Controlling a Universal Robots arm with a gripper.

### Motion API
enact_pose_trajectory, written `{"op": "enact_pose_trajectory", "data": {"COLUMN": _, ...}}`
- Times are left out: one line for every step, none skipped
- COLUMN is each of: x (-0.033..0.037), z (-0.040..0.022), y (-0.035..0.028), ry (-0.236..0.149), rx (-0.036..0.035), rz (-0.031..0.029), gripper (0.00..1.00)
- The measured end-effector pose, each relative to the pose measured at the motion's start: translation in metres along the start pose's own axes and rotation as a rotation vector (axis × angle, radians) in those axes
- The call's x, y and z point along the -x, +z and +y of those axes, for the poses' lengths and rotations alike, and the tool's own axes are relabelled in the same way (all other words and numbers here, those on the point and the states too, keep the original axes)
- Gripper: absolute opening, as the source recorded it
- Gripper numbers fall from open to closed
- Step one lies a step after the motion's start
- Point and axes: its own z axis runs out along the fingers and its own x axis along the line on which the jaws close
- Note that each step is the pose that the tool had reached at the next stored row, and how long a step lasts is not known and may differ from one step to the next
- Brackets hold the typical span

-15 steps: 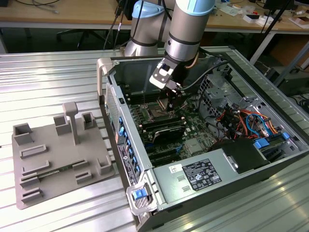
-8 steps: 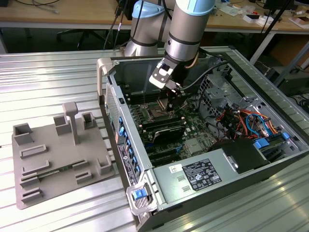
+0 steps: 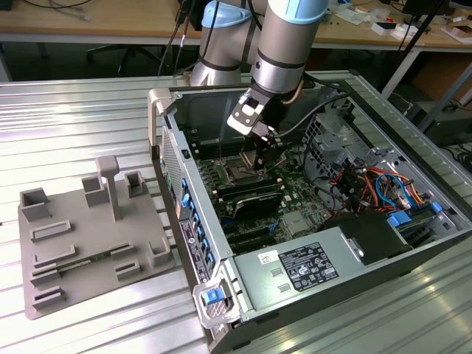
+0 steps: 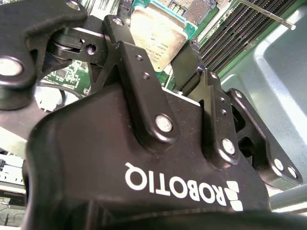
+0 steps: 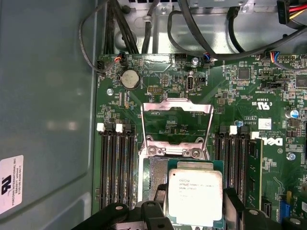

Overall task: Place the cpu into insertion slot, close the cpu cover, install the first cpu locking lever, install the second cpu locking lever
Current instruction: 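Place the cpu into insertion slot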

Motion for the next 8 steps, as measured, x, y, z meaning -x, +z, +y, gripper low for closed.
{"op": "enact_pose_trajectory", "data": {"x": 0.0000, "z": -0.0008, "y": 0.0000, "ry": 0.000, "rx": 0.0000, "rz": 0.0000, "gripper": 0.55}}
{"op": "enact_pose_trajectory", "data": {"x": 0.0000, "z": -0.0014, "y": 0.0000, "ry": 0.000, "rx": 0.0000, "rz": 0.0000, "gripper": 0.55}}
{"op": "enact_pose_trajectory", "data": {"x": 0.0000, "z": -0.0021, "y": -0.0001, "ry": 0.000, "rx": 0.0000, "rz": 0.0000, "gripper": 0.55}}
{"op": "enact_pose_trajectory", "data": {"x": -0.0001, "z": -0.0025, "y": -0.0001, "ry": 0.000, "rx": 0.0001, "rz": 0.0000, "gripper": 0.55}}
{"op": "enact_pose_trajectory", "data": {"x": 0.0000, "z": -0.0031, "y": -0.0001, "ry": 0.000, "rx": 0.0000, "rz": -0.0001, "gripper": 0.55}}
{"op": "enact_pose_trajectory", "data": {"x": -0.0001, "z": -0.0035, "y": -0.0001, "ry": 0.000, "rx": 0.0000, "rz": 0.0000, "gripper": 0.55}}
{"op": "enact_pose_trajectory", "data": {"x": -0.0001, "z": -0.0041, "y": -0.0001, "ry": 0.000, "rx": 0.0000, "rz": 0.0000, "gripper": 0.55}}
{"op": "enact_pose_trajectory", "data": {"x": -0.0001, "z": -0.0052, "y": -0.0002, "ry": 0.000, "rx": 0.0000, "rz": 0.0001, "gripper": 0.55}}
